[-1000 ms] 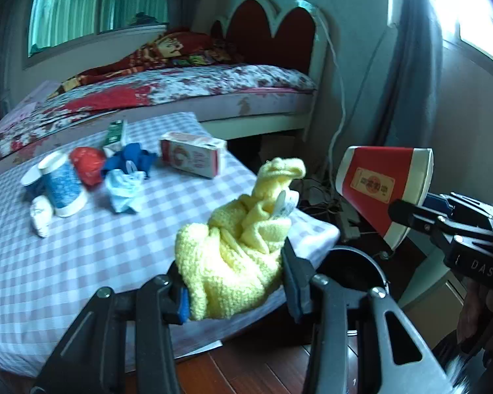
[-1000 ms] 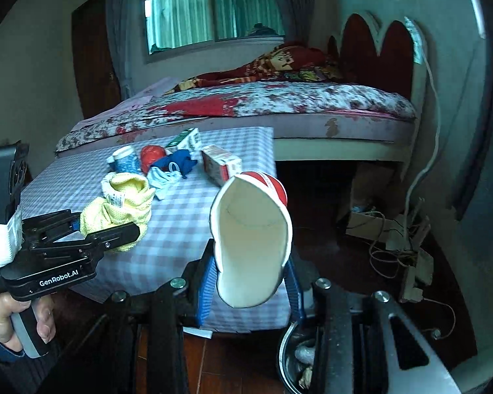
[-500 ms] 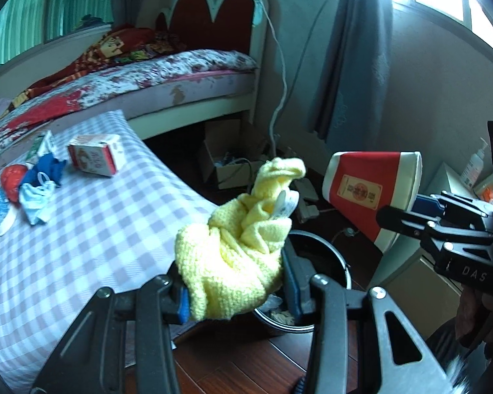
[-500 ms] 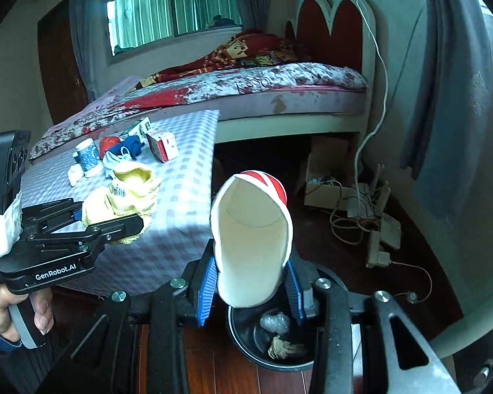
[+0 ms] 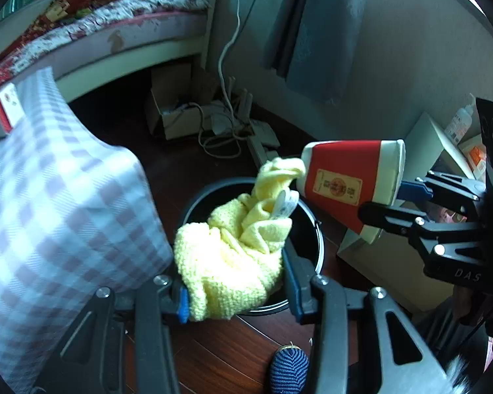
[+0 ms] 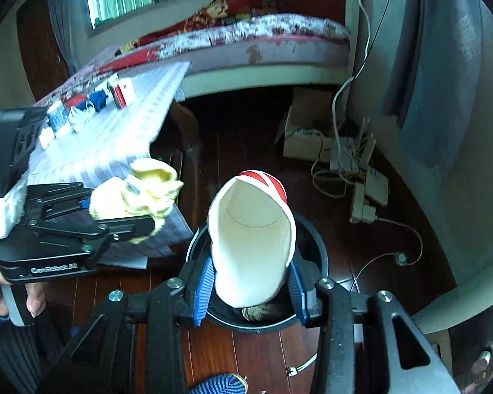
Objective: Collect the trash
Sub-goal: 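Open both tools to drop the cloth and cup into the bin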
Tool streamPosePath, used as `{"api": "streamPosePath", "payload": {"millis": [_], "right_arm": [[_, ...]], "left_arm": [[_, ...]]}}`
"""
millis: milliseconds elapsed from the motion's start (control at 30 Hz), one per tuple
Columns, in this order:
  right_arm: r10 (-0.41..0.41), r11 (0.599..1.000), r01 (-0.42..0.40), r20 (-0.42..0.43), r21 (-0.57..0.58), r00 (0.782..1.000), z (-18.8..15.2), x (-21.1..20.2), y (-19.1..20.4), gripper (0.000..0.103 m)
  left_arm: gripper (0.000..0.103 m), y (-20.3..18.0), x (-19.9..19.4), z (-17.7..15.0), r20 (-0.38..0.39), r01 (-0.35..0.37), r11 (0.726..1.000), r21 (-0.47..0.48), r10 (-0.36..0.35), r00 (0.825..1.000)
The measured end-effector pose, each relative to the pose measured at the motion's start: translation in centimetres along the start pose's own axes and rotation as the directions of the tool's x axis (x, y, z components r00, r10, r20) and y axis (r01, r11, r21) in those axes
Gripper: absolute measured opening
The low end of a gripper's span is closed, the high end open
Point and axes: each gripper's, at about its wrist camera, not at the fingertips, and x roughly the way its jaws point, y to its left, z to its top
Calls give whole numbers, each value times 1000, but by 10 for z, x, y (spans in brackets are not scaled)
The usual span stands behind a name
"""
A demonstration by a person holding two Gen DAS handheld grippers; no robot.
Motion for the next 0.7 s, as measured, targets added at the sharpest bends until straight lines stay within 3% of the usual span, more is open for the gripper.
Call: {"api": "streamPosePath", "payload": {"millis": [167,233,300,333,400,567,700], "right_arm": [[6,999,-9,-79,-47,997,-6,32,-8,43],[22,998,-28,-113,-56,993,-9,46,-12,47],[37,996,-49,-149,-77,988,-14,62,-15,62],[41,995,-55,-165,-82,985,-16,69,-16,69],[-24,994,4,-175,-113,984,-21,85,-18,102],[-95,995,86,-288,-42,953,-41,116,-43,102],[-134,991,121,-271,-63,953,-39,113,-43,102]], "left_arm": [[45,1,32,3,-58,22,1000,2,-22,998],[51,4,46,4,-83,29,999,-15,-30,996],[60,7,56,4,-92,49,998,-39,-52,994],[79,9,61,5,-99,61,997,-51,-66,993],[93,14,67,4,-96,47,997,-67,-53,994],[100,20,75,-7,-109,-83,993,-84,74,991],[102,21,76,-14,-94,-155,985,-72,148,984]]}}
